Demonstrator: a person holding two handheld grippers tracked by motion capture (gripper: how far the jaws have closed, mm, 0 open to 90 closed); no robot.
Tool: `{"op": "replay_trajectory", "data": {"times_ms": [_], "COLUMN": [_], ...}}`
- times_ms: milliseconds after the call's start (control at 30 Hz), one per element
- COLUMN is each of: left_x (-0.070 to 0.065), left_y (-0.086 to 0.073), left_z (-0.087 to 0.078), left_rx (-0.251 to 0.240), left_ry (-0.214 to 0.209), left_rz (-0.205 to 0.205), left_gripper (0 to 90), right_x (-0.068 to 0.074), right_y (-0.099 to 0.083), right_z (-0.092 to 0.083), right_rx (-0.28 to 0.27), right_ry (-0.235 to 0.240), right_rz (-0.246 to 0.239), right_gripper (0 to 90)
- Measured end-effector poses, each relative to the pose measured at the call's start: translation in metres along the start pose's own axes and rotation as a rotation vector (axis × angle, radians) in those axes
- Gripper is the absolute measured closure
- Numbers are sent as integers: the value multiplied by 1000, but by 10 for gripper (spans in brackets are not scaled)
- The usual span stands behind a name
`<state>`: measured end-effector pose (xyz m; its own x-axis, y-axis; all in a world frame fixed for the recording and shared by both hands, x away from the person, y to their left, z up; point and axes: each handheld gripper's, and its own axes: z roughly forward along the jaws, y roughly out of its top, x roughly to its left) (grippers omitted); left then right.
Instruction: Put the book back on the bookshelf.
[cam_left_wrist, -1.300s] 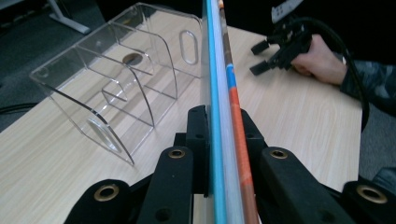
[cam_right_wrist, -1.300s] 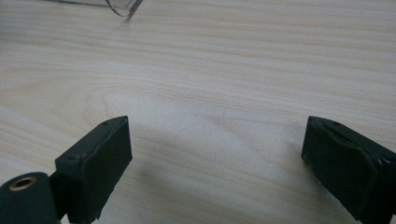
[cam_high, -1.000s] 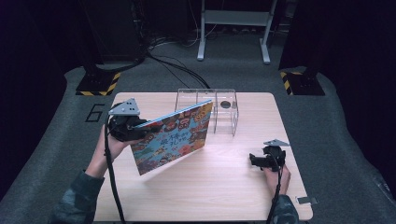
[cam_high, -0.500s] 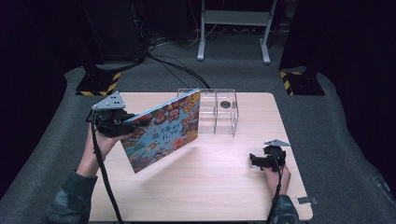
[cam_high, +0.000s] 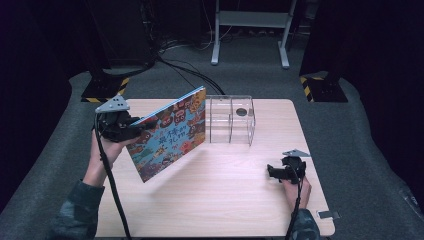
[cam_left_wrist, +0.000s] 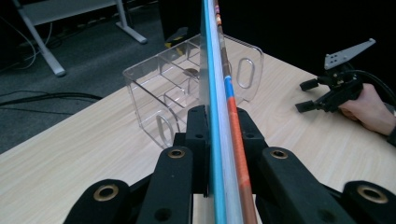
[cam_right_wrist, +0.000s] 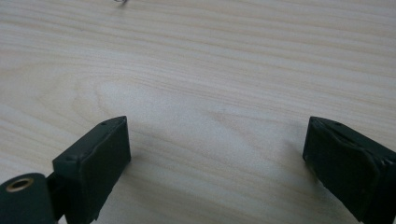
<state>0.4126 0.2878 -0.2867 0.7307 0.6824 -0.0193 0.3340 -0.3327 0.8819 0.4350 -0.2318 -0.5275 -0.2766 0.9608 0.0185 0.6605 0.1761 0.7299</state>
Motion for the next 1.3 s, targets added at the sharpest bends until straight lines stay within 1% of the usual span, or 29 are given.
{"op": "replay_trajectory", "data": {"times_ms": [67, 100, 133, 267, 333, 367, 433, 533, 567, 600, 633, 700, 733, 767, 867, 900, 1033, 1067, 1100, 1133, 1200, 1233, 1267, 1300], "left_x": [2, 2, 3, 8, 10, 11, 11, 11, 11, 11, 10, 10, 10, 10, 10, 10, 7, 7, 5, 4, 1, 1, -2, -2], "left_y": [1, 1, 1, 4, 5, 7, 8, 11, 11, 11, 12, 13, 13, 14, 14, 14, 16, 16, 17, 17, 17, 17, 17, 17], "left_z": [4, 4, 5, 14, 16, 21, 23, 30, 32, 32, 37, 42, 42, 46, 52, 52, 66, 66, 71, 73, 79, 79, 83, 85], "left_rx": [1, 1, -3, -7, -4, -5, -8, -15, -17, -17, -17, -25, -25, -21, -21, -21, -34, -34, -39, -36, -40, -40, -45, -47], "left_ry": [18, 18, 17, 41, 42, 63, 65, 66, 72, 72, 83, 89, 89, 102, 113, 113, 134, 134, 150, 157, 172, 172, 191, 193], "left_rz": [-5, -5, -14, -32, -38, -37, -41, -50, -56, -56, -64, -81, -81, -86, -95, -95, -112, -112, -117, -111, -106, -106, -110, -111], "left_gripper": [800, 800, 800, 800, 800, 800, 800, 799, 799, 799, 799, 799, 799, 799, 799, 799, 799, 799, 798, 798, 799, 798, 798, 798], "right_x": [0, 0, 0, 0, 0, 0, 0, 0, 0, 0, 0, 0, 0, 0, 0, 0, 0, 0, 1, 2, 2, 2, 2, 1], "right_y": [0, 0, 0, 0, 0, 0, 0, 0, 0, 0, 0, 0, 0, 0, 0, 0, 0, 0, 0, 1, 1, 1, 1, 1], "right_z": [0, 0, 0, 0, 0, 0, 0, 0, 0, 0, 0, 0, 0, 0, 0, 0, 0, 0, 1, 1, 1, 1, 1, 0], "right_rx": [5, 5, 5, 1, 1, 1, 1, 0, 1, 1, 2, 2, 2, 0, 1, 2, 2, 2, 2, 4, 5, 5, 4, 6], "right_ry": [4, 4, 4, -1, -1, -2, -2, -2, -2, -2, -2, -1, -1, -3, -5, -6, -5, -5, -7, -14, -12, -12, -14, -11], "right_rz": [-3, -3, -4, -3, -3, -4, -3, -4, -4, -4, -3, -3, -3, -5, -4, -4, -5, -5, 8, 17, 16, 16, 16, 11], "right_gripper": [66, 66, 66, 67, 67, 67, 67, 67, 67, 67, 67, 68, 68, 67, 68, 68, 69, 69, 68, 68, 68, 68, 69, 69]}}
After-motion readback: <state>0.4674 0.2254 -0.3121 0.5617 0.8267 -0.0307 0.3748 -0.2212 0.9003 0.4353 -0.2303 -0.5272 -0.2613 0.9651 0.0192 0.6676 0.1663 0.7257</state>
